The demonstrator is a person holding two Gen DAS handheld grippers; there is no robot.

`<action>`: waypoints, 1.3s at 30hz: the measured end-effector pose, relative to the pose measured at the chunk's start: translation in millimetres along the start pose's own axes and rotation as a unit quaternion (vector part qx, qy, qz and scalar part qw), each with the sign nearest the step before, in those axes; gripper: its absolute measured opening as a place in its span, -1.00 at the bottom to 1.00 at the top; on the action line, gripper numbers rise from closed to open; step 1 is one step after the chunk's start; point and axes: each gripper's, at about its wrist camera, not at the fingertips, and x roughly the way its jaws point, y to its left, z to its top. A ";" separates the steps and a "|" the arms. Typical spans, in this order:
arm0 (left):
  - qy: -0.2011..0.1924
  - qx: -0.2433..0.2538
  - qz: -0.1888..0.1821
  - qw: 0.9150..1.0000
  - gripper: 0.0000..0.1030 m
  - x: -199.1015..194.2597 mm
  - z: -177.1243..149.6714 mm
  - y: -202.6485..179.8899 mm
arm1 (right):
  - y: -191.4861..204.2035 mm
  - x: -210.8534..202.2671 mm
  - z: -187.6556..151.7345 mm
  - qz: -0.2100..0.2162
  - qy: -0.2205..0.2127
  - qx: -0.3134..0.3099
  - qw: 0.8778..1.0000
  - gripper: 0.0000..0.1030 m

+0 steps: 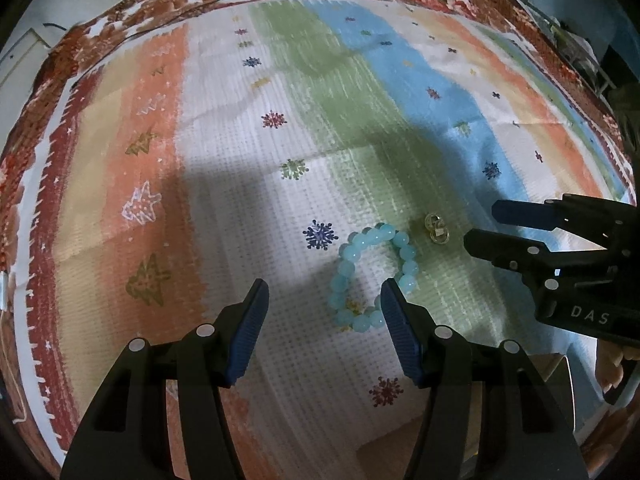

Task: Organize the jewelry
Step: 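Move left tool to the light-blue bracelet while right tool approaches the small gold ring, then close left tool on the light-blue bracelet while right tool grips the gold ring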

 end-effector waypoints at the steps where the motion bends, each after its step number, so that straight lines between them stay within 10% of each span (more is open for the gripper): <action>1: 0.001 0.002 0.000 1.000 0.13 0.9 0.4 -0.2 | 0.6 1.1 1.0 -0.001 0.001 -0.001 1.000 0.01; 30: 0.033 0.021 0.018 0.999 0.13 36.2 -0.6 2.2 | 0.3 40.3 10.4 -0.030 0.032 -0.016 0.999 0.06; 39: 0.030 0.017 0.031 0.999 -0.37 39.0 -2.9 7.4 | 0.5 41.6 8.1 -0.065 0.029 -0.030 0.997 -0.31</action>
